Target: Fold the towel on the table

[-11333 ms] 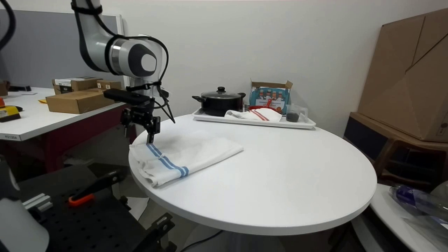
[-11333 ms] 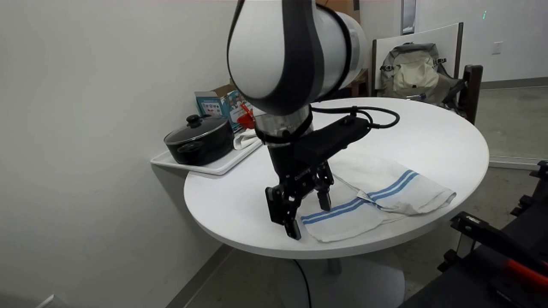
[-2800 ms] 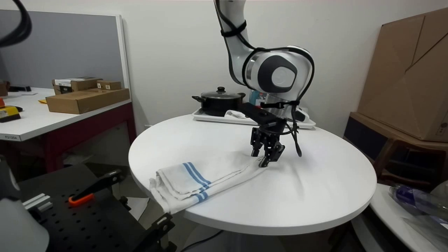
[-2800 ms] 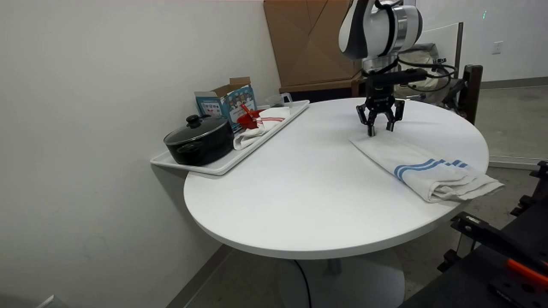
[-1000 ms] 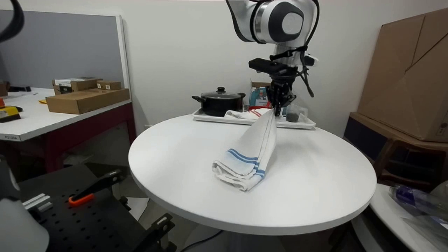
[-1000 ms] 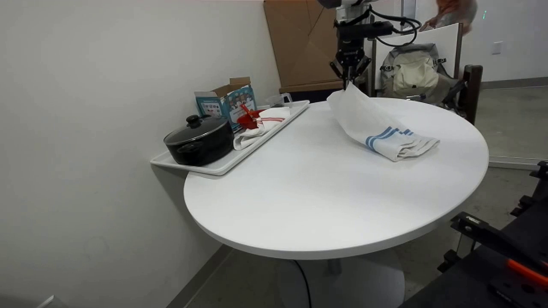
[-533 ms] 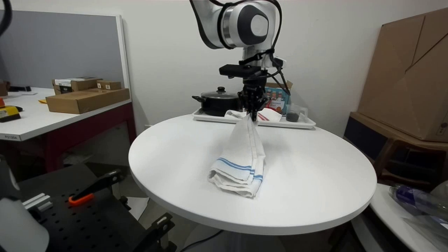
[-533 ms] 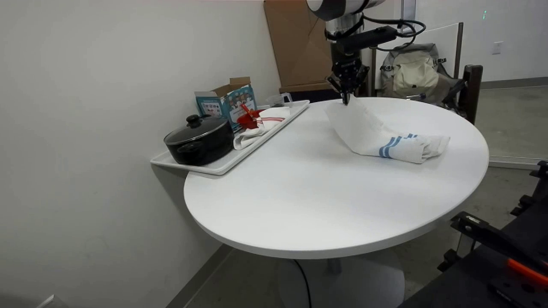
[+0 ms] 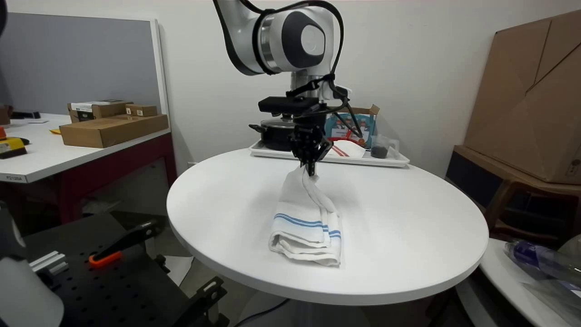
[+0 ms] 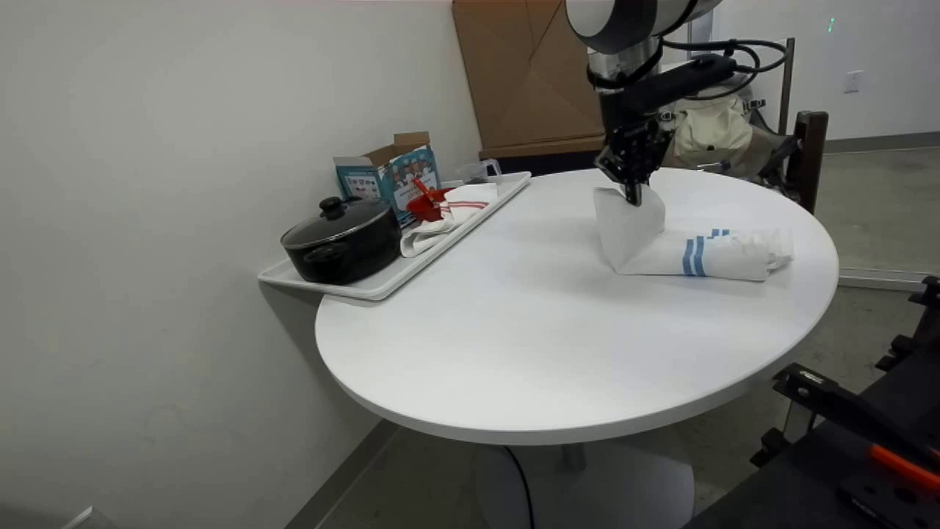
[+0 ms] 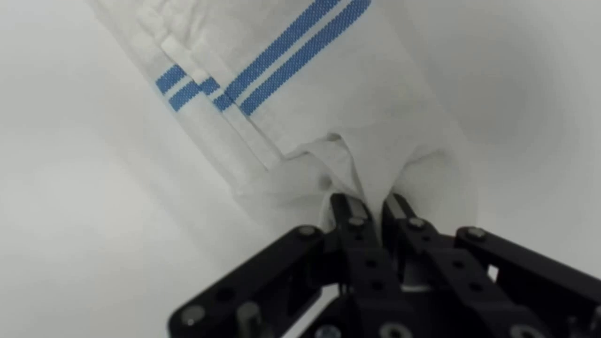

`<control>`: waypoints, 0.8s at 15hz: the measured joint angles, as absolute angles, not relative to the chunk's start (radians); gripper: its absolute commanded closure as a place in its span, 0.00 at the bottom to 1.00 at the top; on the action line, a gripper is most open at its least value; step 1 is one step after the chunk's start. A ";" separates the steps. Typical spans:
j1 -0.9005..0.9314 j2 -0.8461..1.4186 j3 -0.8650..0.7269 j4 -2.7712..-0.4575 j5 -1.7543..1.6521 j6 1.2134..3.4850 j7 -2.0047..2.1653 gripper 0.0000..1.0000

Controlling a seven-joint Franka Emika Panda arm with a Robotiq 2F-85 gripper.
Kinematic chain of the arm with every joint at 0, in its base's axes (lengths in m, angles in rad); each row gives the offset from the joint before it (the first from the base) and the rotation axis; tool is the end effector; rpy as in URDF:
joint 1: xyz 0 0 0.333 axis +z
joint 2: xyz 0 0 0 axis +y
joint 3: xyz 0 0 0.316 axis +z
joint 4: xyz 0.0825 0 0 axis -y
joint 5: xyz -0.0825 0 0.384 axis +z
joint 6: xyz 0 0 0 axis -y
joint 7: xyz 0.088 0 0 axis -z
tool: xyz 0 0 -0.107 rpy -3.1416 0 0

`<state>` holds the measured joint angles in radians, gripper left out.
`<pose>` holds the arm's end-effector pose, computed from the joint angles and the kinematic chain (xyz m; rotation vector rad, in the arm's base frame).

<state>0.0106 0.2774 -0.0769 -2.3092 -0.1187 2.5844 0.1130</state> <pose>0.5250 -0.0335 0.2246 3.0557 -0.1155 -0.0006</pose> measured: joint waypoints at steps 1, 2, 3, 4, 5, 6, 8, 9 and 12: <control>0.009 0.266 -0.079 -2.329 -0.127 2.593 0.112 0.89; 0.007 0.256 -0.081 -2.348 -0.133 2.601 0.110 0.90; 0.005 0.245 -0.083 -2.365 -0.140 2.609 0.108 0.90; 0.003 0.233 -0.085 -2.380 -0.143 2.616 0.105 0.90; 0.000 0.222 -0.088 -2.392 -0.145 2.622 0.101 0.90; -0.007 0.209 -0.090 -2.402 -0.145 2.625 0.087 0.90; -0.029 0.179 -0.091 -2.410 -0.145 2.610 0.007 0.90; -0.041 0.165 -0.091 -2.410 -0.145 2.589 -0.057 0.89; -0.073 0.129 -0.090 -2.409 -0.146 2.519 -0.246 0.90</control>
<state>-0.0726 0.1290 -0.0905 -2.4091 -0.1459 2.5192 -0.2463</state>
